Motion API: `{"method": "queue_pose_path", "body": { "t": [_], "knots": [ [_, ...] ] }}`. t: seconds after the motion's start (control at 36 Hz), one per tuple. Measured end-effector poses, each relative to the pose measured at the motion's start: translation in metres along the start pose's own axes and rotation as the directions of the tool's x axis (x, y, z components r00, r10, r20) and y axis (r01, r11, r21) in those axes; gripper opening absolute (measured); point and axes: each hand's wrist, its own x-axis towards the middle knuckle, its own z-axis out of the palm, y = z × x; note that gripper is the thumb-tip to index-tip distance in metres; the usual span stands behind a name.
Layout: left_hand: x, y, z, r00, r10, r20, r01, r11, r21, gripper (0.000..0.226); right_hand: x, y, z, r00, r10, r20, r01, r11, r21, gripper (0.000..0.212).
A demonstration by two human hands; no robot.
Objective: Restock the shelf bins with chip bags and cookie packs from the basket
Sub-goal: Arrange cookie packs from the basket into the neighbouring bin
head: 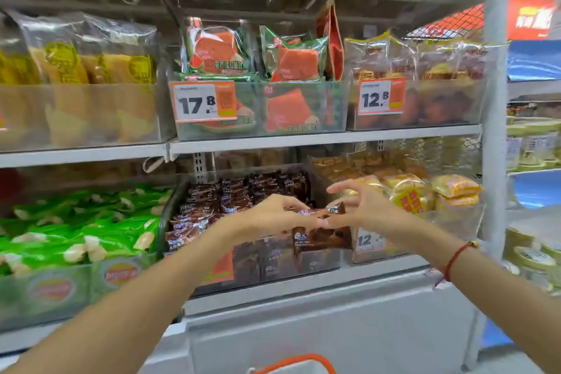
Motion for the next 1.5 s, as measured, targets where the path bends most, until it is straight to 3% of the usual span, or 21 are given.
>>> {"method": "queue_pose_path", "body": {
  "t": [0.17, 0.28, 0.33, 0.39, 0.47, 0.56, 0.64, 0.81, 0.94, 1.03, 1.17, 1.25, 1.5],
  "knots": [
    [0.034, 0.009, -0.013, 0.984, -0.054, 0.167, 0.055, 0.998, -0.002, 0.032, 0.033, 0.014, -0.019, 0.999, -0.026, -0.026, 0.028, 0.998, 0.063, 0.052],
    [0.06, -0.003, -0.026, 0.996, -0.09, 0.012, 0.091, 0.993, -0.078, 0.034, 0.055, 0.033, -0.021, 0.981, -0.046, -0.186, 0.094, 0.962, 0.258, 0.029],
    [0.072, -0.01, -0.03, 0.986, -0.101, -0.13, 0.094, 0.994, -0.054, 0.039, 0.069, 0.047, -0.017, 0.946, -0.104, -0.308, 0.13, 0.989, 0.066, 0.028],
    [0.084, -0.018, -0.031, 0.97, -0.105, -0.219, 0.098, 0.994, -0.041, 0.041, 0.082, 0.06, -0.009, 0.914, -0.228, -0.337, 0.163, 0.964, -0.21, 0.035],
    [0.101, -0.024, -0.028, 0.942, -0.131, -0.31, 0.106, 0.99, -0.094, 0.038, 0.099, 0.076, 0.006, 0.884, -0.363, -0.295, 0.117, 0.782, -0.612, 0.049],
    [0.122, -0.028, -0.026, 0.903, -0.173, -0.394, 0.13, 0.983, -0.132, 0.055, 0.108, 0.09, 0.021, 0.833, -0.465, -0.299, 0.072, 0.628, -0.775, 0.056],
    [0.136, -0.03, -0.024, 0.887, -0.177, -0.426, 0.152, 0.984, -0.092, 0.063, 0.112, 0.099, 0.024, 0.786, -0.518, -0.339, 0.074, 0.622, -0.779, 0.058],
    [0.167, -0.037, -0.015, 0.914, -0.05, -0.403, 0.144, 0.968, 0.206, 0.052, 0.112, 0.102, 0.022, 0.807, -0.514, -0.29, 0.102, 0.605, -0.79, 0.059],
    [0.194, -0.048, -0.013, 0.924, 0.0, -0.381, 0.183, 0.877, 0.444, 0.03, 0.115, 0.103, 0.019, 0.811, -0.515, -0.276, 0.123, 0.612, -0.782, 0.059],
    [0.203, -0.048, -0.011, 0.943, 0.028, -0.332, 0.165, 0.826, 0.539, 0.032, 0.116, 0.103, 0.019, 0.809, -0.517, -0.28, 0.127, 0.618, -0.776, 0.059],
    [0.207, -0.048, -0.011, 0.922, 0.129, -0.366, 0.165, 0.724, 0.67, 0.031, 0.115, 0.103, 0.02, 0.814, -0.509, -0.281, 0.124, 0.624, -0.771, 0.06],
    [0.207, -0.05, -0.013, 0.891, 0.199, -0.409, 0.175, 0.681, 0.711, 0.021, 0.115, 0.102, 0.02, 0.817, -0.503, -0.283, 0.12, 0.627, -0.77, 0.061],
    [0.212, -0.045, -0.022, 0.965, 0.071, -0.252, 0.145, 0.654, 0.743, 0.032, 0.113, 0.101, 0.021, 0.827, -0.487, -0.282, 0.114, 0.636, -0.764, 0.062]
  ]
}}
